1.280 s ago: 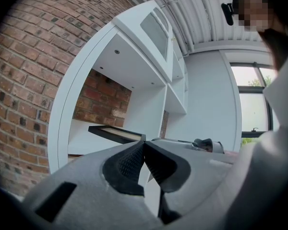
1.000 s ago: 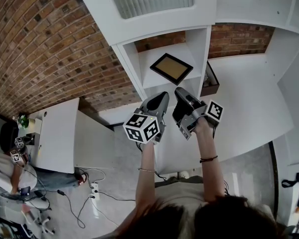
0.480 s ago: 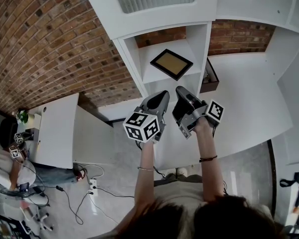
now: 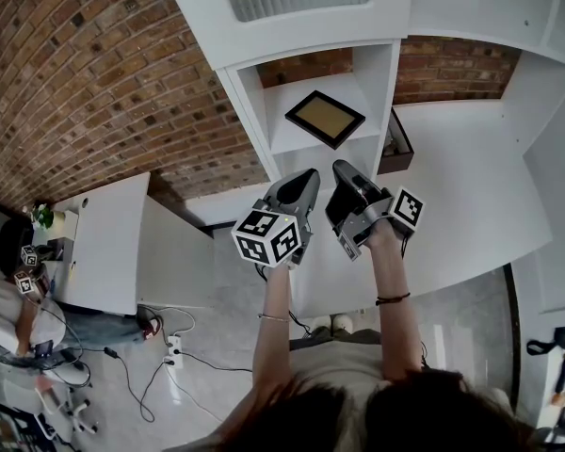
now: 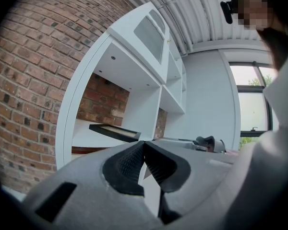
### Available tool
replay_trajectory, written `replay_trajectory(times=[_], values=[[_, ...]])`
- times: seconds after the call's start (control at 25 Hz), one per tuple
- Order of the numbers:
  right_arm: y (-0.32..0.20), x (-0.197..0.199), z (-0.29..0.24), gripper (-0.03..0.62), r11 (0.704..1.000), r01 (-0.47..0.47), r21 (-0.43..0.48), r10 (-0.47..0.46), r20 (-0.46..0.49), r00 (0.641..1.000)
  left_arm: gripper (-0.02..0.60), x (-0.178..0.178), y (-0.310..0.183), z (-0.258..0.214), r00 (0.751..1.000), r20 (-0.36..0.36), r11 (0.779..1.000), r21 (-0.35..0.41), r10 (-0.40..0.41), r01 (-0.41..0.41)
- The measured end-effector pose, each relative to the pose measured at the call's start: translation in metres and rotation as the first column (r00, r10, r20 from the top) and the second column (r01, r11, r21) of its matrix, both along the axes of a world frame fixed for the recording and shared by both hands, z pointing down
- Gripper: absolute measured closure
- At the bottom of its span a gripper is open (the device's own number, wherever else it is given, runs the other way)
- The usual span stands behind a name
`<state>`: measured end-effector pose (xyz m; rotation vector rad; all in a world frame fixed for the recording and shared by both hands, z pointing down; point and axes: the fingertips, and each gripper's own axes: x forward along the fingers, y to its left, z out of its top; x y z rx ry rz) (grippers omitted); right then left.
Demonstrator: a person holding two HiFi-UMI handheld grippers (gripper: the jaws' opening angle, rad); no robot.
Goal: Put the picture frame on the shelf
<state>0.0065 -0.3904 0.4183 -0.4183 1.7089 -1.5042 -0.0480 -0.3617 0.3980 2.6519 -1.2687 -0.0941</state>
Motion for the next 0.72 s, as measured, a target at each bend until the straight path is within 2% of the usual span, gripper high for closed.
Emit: replay_trajectory(times=[0.72], values=[[0.005, -0.001, -0.011, 0.585, 1.0, 0.004, 0.022, -0.005, 0.016, 1.0, 0.571, -0.001, 0.004, -0.009, 1.0, -0.001, 1.0, 0.023, 0.003, -0.003]])
